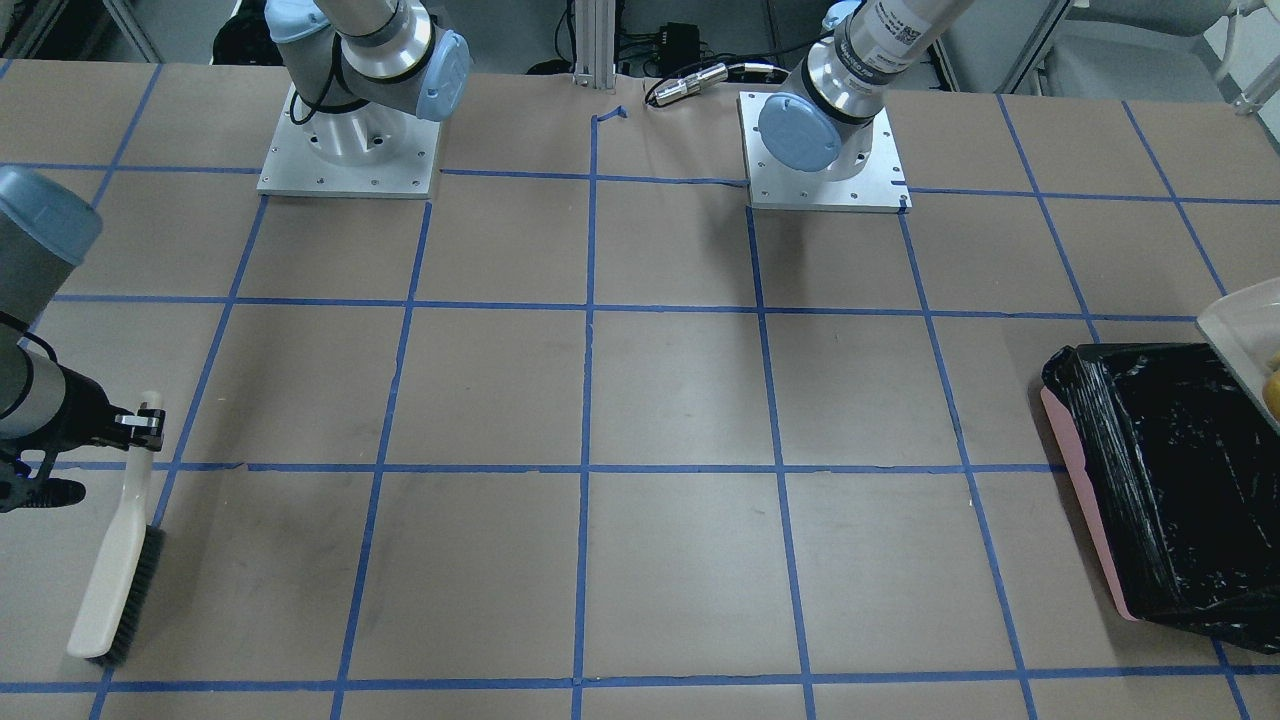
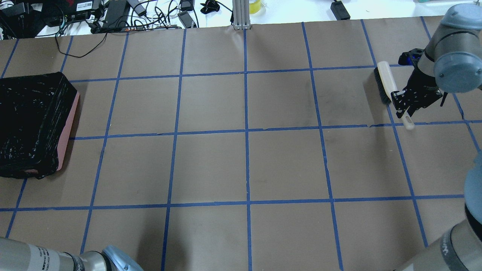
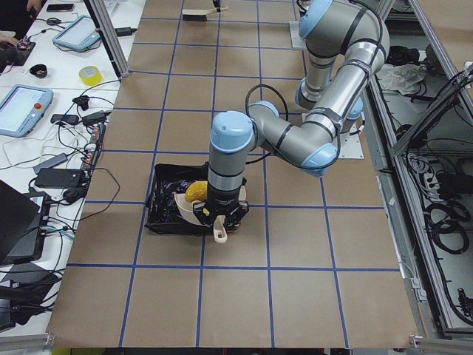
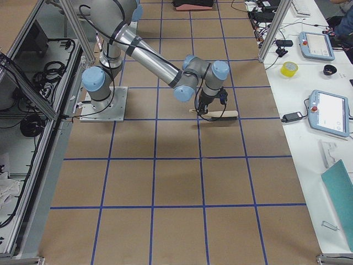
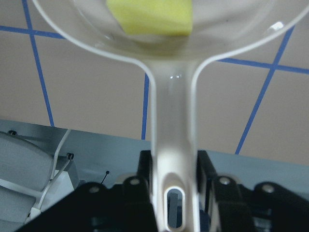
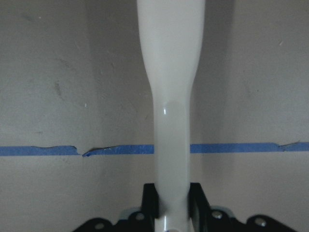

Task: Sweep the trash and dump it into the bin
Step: 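Tip the dustpan over the black bin with the left gripper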

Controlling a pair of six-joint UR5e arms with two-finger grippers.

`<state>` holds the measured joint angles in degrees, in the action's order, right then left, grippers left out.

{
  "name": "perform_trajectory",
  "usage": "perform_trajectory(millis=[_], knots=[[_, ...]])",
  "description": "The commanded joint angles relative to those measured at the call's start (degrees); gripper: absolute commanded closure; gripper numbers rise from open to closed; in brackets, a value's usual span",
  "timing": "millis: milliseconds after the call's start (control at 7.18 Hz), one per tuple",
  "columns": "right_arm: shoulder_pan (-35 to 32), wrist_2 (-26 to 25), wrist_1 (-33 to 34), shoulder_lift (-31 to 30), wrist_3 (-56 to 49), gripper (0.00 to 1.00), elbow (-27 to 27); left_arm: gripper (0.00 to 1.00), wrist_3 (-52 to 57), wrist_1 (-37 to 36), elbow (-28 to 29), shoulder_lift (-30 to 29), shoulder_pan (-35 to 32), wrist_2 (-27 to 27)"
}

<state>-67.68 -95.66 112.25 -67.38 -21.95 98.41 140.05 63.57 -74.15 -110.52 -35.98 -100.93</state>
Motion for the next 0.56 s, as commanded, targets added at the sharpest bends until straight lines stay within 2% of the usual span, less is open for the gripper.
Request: perform_trajectory(millis=[0, 139, 278, 418], knots=[[0.00, 0.21, 0.16, -0.12, -0.19, 0.90, 0.03, 1.00, 0.92, -7.53, -3.17, -1.27, -4.96, -11.96], [0.00, 0.47, 3.30, 0.31, -0.37, 0.50, 0.03, 1.00, 1.18, -11.15, -5.11, -1.01, -6.20, -14.09], [-0.08, 0.65, 6.11, 0.49, -0.28, 0.23, 0.03, 1.00, 1.10, -11.53, -5.48, -0.75, -9.17, -17.25], [-0.08, 0.56, 6.31, 0.49, -0.28, 0.19, 0.03, 1.00, 0.75, -11.80, -5.57, -0.22, -11.72, -20.50]])
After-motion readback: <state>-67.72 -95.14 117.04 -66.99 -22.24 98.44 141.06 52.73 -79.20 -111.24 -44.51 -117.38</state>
